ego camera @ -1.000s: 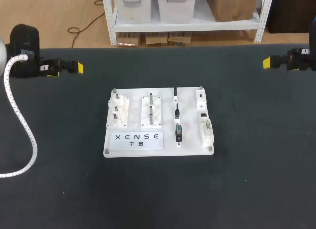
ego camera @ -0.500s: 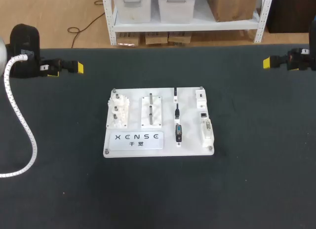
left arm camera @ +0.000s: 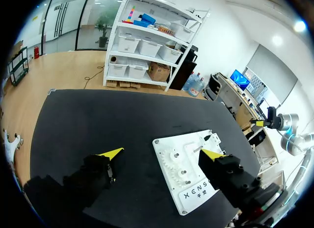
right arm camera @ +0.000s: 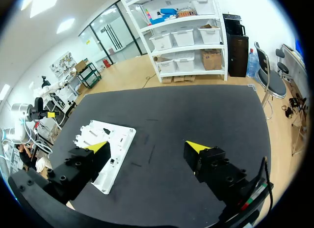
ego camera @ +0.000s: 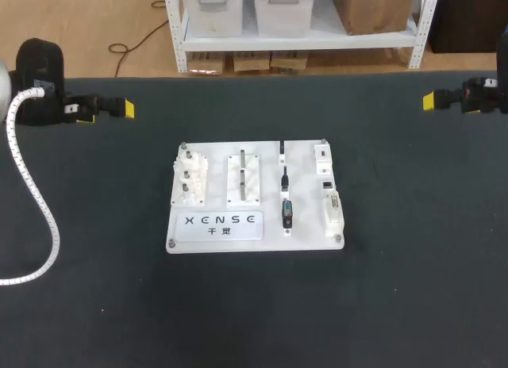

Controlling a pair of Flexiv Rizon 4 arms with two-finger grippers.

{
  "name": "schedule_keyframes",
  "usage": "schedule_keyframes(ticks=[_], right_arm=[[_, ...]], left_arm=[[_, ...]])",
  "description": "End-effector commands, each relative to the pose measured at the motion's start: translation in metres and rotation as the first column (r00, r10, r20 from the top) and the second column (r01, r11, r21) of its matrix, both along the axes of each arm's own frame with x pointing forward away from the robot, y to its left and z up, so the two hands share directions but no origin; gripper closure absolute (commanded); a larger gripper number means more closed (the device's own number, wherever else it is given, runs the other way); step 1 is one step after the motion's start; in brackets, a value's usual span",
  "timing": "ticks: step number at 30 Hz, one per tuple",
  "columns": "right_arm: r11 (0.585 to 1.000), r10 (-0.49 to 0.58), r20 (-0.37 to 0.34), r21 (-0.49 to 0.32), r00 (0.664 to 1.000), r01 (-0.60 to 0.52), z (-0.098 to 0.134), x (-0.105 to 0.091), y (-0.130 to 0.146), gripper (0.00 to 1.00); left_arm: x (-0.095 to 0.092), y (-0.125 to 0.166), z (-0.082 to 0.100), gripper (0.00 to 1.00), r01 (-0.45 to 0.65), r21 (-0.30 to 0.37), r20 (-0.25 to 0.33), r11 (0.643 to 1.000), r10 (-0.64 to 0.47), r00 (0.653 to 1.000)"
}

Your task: Insert the USB connector, Ethernet cable, and multi-pin plug into their matching sockets one by one.

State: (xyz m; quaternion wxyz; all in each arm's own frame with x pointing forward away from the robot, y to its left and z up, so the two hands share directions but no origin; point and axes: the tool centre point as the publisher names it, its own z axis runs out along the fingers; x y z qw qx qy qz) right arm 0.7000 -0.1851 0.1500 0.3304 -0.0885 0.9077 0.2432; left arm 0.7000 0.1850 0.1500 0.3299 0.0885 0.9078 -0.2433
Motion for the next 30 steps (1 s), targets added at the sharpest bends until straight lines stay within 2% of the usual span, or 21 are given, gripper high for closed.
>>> schedule_keyframes(ticks=[1,20,24,26,27,29,30], right_arm=[[1.000,0.000,0.000,0.000,1.000,0.000,0.000,0.000,0.000,0.00],[1.000,0.000,0.000,0.000,1.000,0.000,0.000,0.000,0.000,0.00],[0.993,0.032,-0.054,-0.113,0.998,-0.038,-0.007,0.007,0.032,0.00],[0.990,0.007,-0.082,-0.143,0.997,-0.018,-0.010,0.010,0.050,0.00],[0.980,-0.005,-0.103,-0.199,0.995,-0.015,-0.011,0.012,0.062,0.00],[0.976,-0.041,-0.114,-0.217,0.993,0.016,-0.012,0.013,0.075,0.00],[0.965,-0.066,-0.148,-0.260,0.987,0.025,-0.014,0.015,0.089,0.00]], left_arm=[[0.000,0.000,0.000,0.00,0.000,0.000,0.000,1.000,0.000,1.000],[0.000,0.000,0.000,0.00,0.000,0.000,0.000,1.000,0.000,1.000],[0.000,0.000,0.000,0.00,0.000,0.000,0.000,1.000,0.000,1.000],[0.000,0.000,0.000,0.00,0.000,0.000,0.000,1.000,0.000,1.000],[0.000,0.000,0.000,0.00,0.000,0.000,0.000,1.000,0.000,1.000],[0.000,0.000,0.000,0.00,0.000,0.000,0.000,1.000,0.000,1.000],[0.000,0.000,0.000,0.00,0.000,0.000,0.000,1.000,0.000,1.000]])
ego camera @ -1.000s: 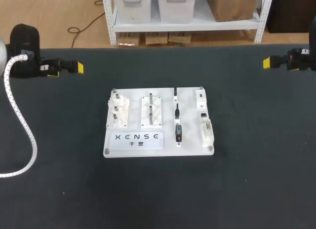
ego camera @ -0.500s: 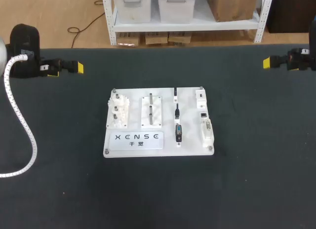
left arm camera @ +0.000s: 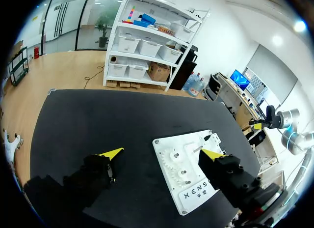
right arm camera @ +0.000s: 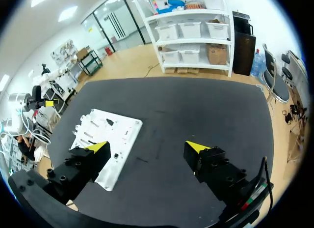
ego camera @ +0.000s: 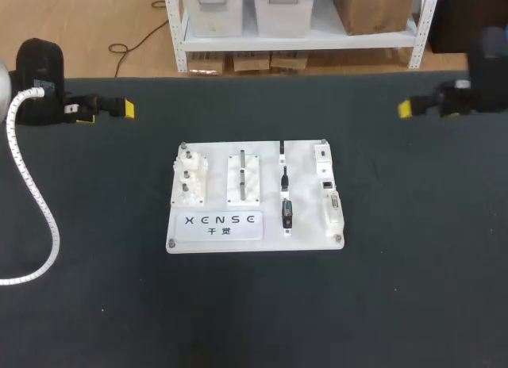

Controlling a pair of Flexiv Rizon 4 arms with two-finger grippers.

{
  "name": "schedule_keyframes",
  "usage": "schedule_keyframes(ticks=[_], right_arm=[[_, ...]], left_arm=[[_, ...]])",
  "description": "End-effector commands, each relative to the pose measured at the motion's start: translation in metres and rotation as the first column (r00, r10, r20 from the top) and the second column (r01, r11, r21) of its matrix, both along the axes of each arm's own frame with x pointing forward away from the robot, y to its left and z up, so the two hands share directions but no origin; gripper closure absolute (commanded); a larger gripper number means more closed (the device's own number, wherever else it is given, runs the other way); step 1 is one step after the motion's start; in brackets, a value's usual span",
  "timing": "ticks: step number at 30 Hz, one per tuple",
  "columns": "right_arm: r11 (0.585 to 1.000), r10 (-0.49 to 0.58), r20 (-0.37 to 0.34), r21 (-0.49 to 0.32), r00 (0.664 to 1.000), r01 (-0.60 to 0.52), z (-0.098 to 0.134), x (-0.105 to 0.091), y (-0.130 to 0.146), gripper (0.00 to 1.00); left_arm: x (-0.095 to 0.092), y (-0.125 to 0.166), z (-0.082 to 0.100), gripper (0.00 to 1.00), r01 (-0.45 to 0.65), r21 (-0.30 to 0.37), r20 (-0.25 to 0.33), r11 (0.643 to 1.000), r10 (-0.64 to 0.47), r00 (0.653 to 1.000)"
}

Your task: Insert the USB connector, Ethernet cable, and multi-pin plug into their matching sockets one by one.

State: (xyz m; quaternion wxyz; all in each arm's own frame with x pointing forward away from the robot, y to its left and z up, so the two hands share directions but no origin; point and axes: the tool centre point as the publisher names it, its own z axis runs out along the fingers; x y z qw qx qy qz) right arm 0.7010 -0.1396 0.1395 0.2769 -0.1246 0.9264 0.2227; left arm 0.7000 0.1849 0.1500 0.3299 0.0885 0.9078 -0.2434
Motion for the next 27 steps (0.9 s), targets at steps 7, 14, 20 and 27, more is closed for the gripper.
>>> schedule_keyframes(ticks=[7,14,20,27], right_arm=[[0.920,-0.275,-0.093,-0.315,0.957,0.233,-0.016,0.019,0.087,0.00],[0.853,-0.354,-0.144,-0.455,0.924,0.256,-0.041,0.027,0.131,0.00],[0.835,-0.370,-0.166,-0.490,0.914,0.249,-0.057,0.036,0.167,0.00],[0.835,-0.378,-0.239,-0.506,0.894,0.218,-0.076,0.041,0.191,0.00]], left_arm=[[0.000,0.000,0.000,0.00,0.000,0.000,0.000,1.000,0.000,1.000],[0.000,0.000,0.000,0.00,0.000,0.000,0.000,1.000,0.000,1.000],[0.000,0.000,0.000,0.00,0.000,0.000,0.000,1.000,0.000,1.000],[0.000,0.000,0.000,0.00,0.000,0.000,0.000,1.000,0.000,1.000]])
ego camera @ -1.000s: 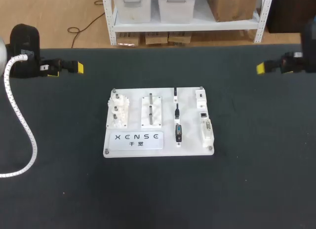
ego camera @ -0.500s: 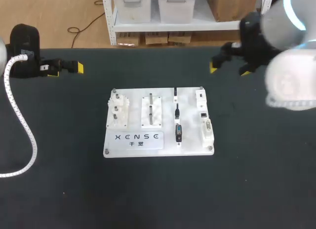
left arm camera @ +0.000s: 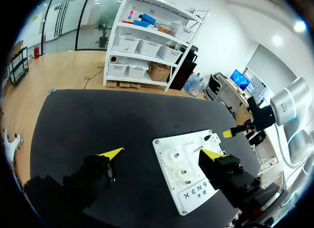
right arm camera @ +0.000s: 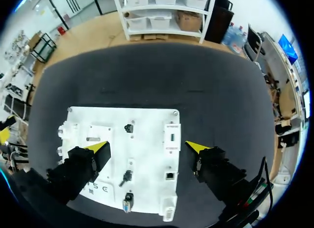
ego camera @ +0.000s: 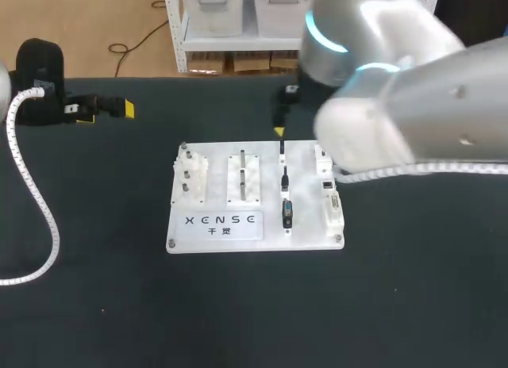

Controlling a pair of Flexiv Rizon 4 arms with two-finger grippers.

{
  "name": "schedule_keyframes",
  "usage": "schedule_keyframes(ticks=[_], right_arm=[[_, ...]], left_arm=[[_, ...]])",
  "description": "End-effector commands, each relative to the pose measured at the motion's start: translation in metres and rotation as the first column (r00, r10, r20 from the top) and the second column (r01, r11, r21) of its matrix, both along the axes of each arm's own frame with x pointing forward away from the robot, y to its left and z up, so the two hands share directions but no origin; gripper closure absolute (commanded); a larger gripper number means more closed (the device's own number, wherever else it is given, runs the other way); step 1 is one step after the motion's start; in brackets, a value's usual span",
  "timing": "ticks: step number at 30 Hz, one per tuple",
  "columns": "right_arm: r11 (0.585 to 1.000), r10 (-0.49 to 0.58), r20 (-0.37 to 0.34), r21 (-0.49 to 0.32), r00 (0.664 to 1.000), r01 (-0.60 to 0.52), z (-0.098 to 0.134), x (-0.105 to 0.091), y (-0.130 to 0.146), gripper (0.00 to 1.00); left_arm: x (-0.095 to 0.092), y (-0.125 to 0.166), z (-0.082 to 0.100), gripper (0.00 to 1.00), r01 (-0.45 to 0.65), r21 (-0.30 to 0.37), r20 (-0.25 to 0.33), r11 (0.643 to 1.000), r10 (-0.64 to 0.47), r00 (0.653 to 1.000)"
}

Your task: Insert the USB connector, Ethernet cable, and multi-pin plug into their matching sockets one by one.

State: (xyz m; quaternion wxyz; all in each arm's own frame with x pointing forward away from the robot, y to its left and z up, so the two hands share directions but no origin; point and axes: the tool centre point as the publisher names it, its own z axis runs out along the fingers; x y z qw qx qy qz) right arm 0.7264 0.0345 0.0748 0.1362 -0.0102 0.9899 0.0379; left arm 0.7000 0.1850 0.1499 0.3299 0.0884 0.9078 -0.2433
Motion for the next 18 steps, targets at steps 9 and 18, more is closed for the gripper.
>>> schedule_keyframes(ticks=[9,18], right_arm=[[0.992,-0.065,-0.089,-0.111,0.994,0.055,-0.024,0.020,0.023,0.00],[0.995,-0.080,-0.071,-0.063,0.994,0.076,-0.024,0.019,0.019,0.00]], left_arm=[[0.000,0.000,0.000,0.00,0.000,0.000,0.000,1.000,0.000,1.000],[0.000,0.000,0.000,0.00,0.000,0.000,0.000,1.000,0.000,1.000]])
